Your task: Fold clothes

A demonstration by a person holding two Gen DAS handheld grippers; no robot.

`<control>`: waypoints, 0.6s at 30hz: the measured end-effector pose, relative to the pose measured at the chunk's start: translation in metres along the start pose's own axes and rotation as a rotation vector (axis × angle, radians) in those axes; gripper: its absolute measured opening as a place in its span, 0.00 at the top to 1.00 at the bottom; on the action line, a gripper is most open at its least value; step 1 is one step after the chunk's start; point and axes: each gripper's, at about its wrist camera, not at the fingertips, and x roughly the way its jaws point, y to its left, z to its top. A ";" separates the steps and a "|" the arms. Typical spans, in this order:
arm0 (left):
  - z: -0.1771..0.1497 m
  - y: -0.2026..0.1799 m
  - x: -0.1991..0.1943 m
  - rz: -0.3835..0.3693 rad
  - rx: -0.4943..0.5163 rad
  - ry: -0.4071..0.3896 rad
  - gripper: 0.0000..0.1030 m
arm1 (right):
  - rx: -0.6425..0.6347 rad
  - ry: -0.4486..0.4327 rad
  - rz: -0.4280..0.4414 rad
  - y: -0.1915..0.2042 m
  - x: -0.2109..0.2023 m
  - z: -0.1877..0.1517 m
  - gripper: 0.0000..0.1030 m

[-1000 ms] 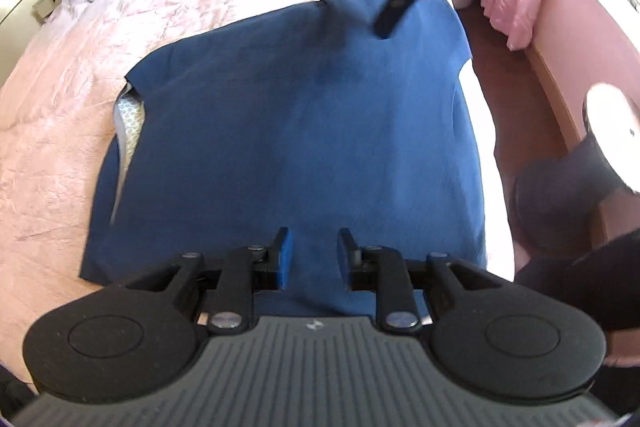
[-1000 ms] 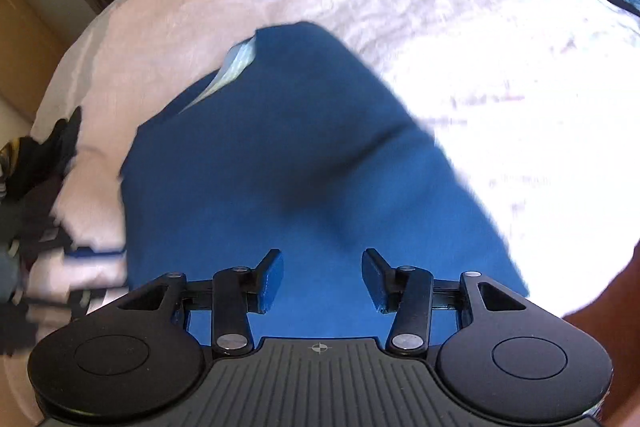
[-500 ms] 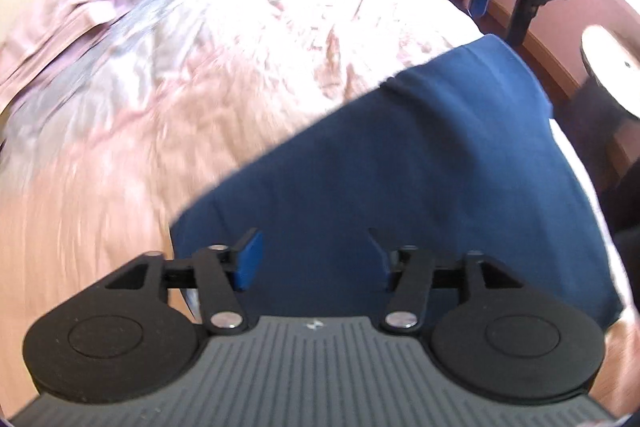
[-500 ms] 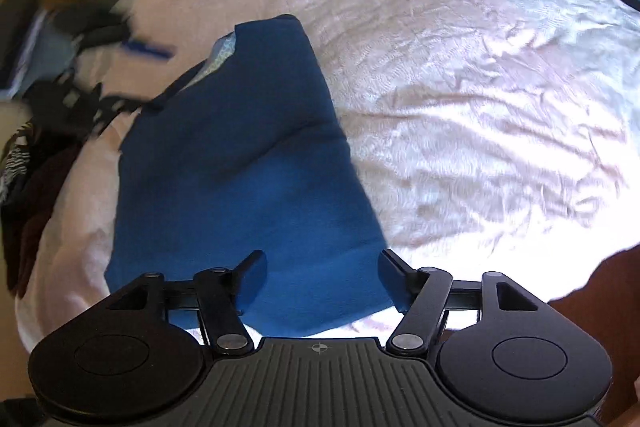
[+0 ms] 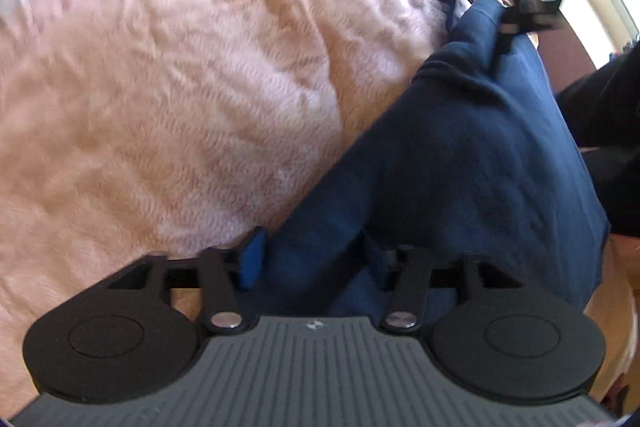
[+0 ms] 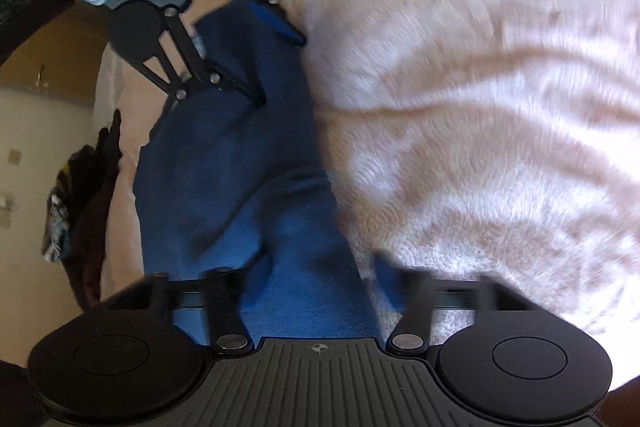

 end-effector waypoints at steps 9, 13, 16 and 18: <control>-0.034 -0.005 -0.018 0.060 -0.077 -0.092 0.78 | 0.125 -0.027 -0.002 -0.018 -0.026 -0.048 0.86; -0.039 0.001 -0.044 0.122 -0.075 -0.109 0.77 | 0.071 -0.044 -0.073 -0.005 -0.033 -0.043 0.66; -0.050 0.012 -0.052 0.175 -0.057 -0.077 0.76 | 0.018 -0.048 -0.103 0.002 -0.038 -0.046 0.49; -0.057 0.017 -0.046 0.197 -0.010 -0.033 0.72 | -0.019 -0.012 -0.118 0.003 -0.032 -0.050 0.48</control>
